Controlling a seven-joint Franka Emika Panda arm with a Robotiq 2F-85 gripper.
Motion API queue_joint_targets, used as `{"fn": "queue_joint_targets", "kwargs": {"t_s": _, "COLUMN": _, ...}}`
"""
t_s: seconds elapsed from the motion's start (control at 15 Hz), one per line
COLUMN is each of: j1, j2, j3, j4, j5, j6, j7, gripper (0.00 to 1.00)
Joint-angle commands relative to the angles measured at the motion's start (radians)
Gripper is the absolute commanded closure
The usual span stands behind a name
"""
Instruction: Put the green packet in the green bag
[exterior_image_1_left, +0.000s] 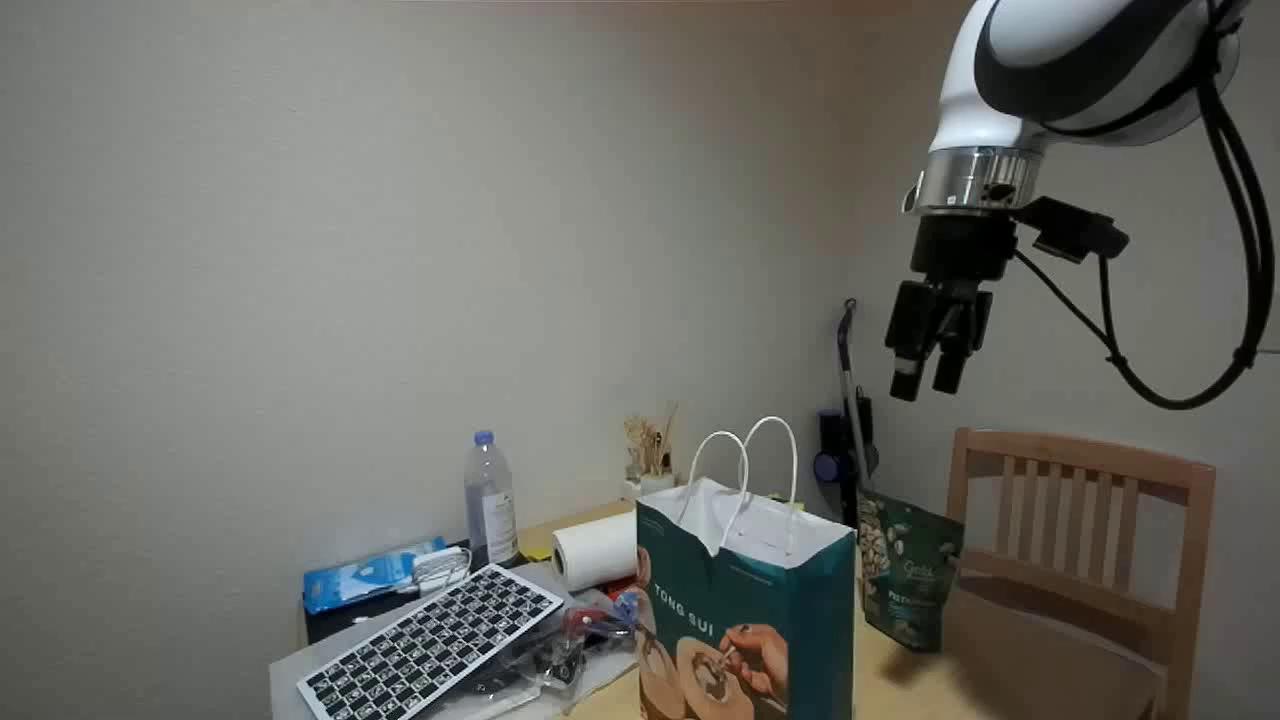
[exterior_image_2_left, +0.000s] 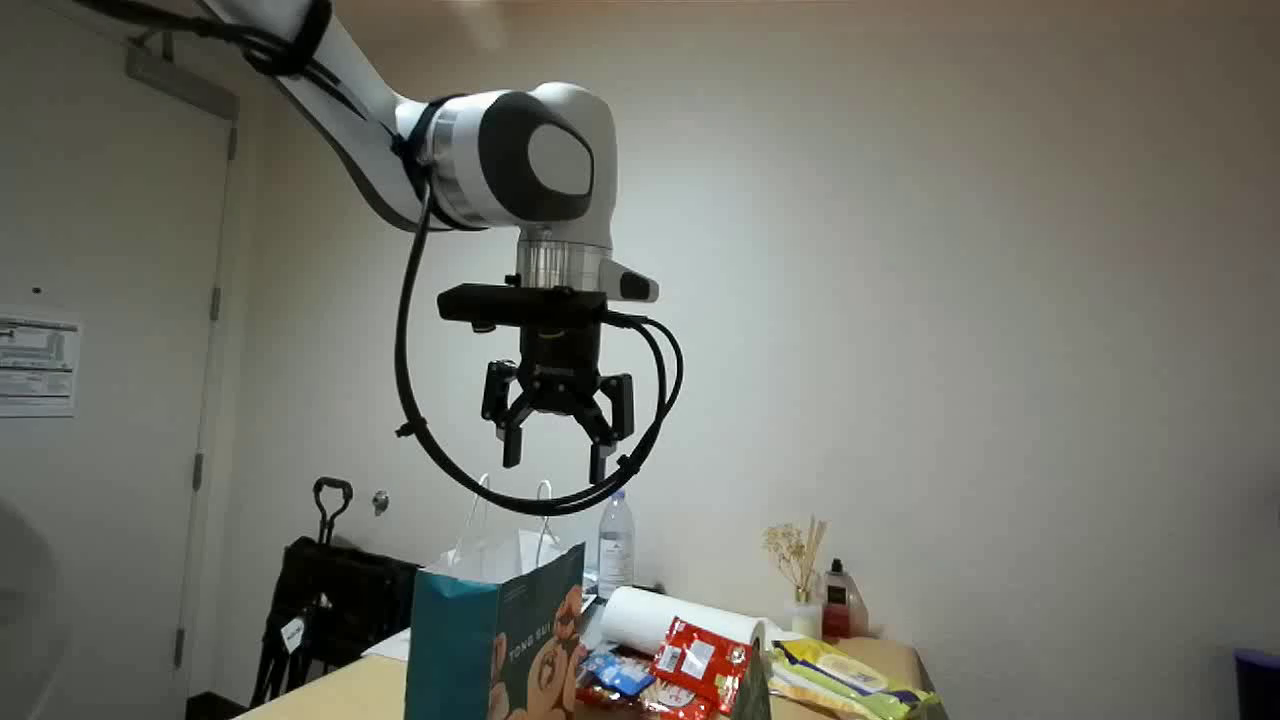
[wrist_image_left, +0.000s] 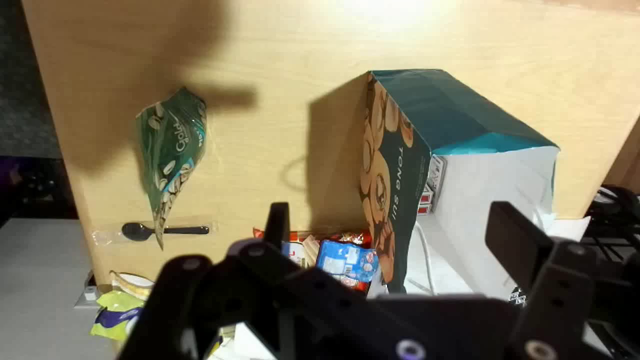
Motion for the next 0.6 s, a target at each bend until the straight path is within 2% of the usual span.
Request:
{"fn": "queue_joint_targets", "kwargs": {"t_s": 0.0, "j1": -0.013, "j2": 0.001, "j3": 0.011, "j4": 0.002, "j5": 0.007, "j6": -0.003, "j7": -0.006, "gripper": 0.0}}
{"fn": "queue_joint_targets", "kwargs": {"t_s": 0.27, "j1": -0.013, "j2": 0.001, "j3": 0.011, "j4": 0.002, "j5": 0.007, "j6": -0.003, "j7": -0.006, "gripper": 0.0}}
{"fn": "queue_joint_targets", "kwargs": {"t_s": 0.53, "j1": -0.031, "j2": 0.041, "j3": -0.025, "j4": 0.029, "j5": -0.021, "j6": -0.044, "j7": -0.059, "gripper": 0.0}}
